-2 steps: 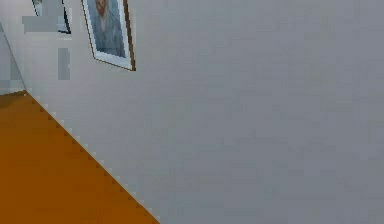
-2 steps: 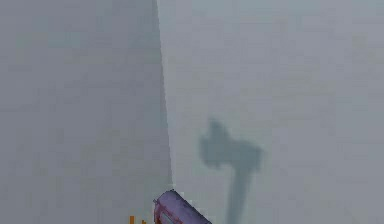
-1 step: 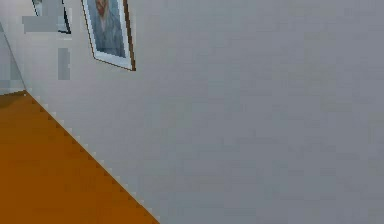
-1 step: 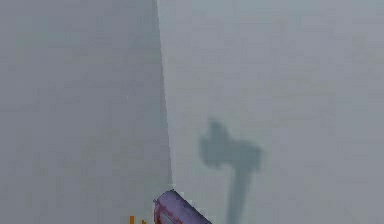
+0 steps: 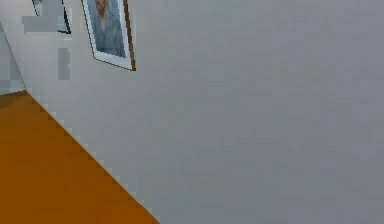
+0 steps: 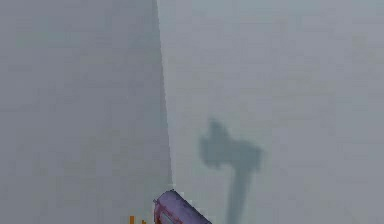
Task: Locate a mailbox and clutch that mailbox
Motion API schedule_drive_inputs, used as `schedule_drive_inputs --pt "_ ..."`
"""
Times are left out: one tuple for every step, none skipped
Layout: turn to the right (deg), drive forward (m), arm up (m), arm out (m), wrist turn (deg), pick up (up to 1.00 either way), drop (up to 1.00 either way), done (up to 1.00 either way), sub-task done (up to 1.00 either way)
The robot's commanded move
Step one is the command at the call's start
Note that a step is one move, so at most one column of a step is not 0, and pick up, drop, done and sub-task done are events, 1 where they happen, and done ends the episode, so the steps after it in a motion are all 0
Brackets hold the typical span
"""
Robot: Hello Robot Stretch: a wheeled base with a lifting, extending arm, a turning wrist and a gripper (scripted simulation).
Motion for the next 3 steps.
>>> schedule_drive_inputs --pt "0.0 0.0 0.0 0.0 45.0 0.0 0.0 0.0 0.0" --pt "0.0 0.0 0.0 0.0 45.0 0.0 0.0 0.0 0.0" --pt "0.0 0.0 0.0 0.0 45.0 0.0 0.0 0.0 0.0"
